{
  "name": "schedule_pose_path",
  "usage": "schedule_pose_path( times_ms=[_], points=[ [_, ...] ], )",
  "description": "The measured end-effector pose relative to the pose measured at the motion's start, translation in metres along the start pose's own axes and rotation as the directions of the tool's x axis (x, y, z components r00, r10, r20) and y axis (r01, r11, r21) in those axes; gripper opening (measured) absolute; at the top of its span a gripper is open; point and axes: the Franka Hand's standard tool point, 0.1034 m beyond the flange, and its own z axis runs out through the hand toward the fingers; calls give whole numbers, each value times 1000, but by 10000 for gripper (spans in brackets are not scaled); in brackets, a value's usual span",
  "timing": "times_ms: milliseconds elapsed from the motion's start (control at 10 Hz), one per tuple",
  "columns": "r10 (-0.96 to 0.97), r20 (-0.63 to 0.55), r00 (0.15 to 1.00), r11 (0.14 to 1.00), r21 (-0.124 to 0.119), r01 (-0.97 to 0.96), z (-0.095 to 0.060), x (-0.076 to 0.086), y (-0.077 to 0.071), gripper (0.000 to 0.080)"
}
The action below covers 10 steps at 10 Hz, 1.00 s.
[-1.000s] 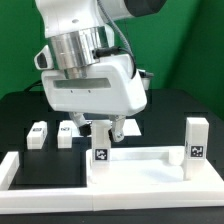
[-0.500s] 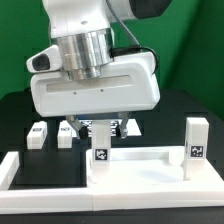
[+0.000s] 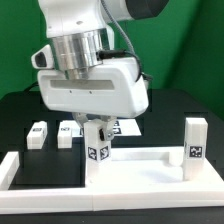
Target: Assemble desk
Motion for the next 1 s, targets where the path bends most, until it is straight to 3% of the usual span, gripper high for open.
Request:
schedule_pose_path(
  times_ms=[200, 300, 500, 900, 1000],
  points=[
    [389, 6, 921, 921, 3, -389, 2, -3, -3, 295],
    [597, 17, 802, 802, 16, -597, 2, -1, -4, 294],
    [771, 40, 635, 635, 22, -772, 2, 0, -6, 294],
    [814, 25, 581, 581, 16, -814, 1, 1, -4, 295],
    [813, 25, 581, 581, 16, -814, 2, 1, -4, 360]
  ],
)
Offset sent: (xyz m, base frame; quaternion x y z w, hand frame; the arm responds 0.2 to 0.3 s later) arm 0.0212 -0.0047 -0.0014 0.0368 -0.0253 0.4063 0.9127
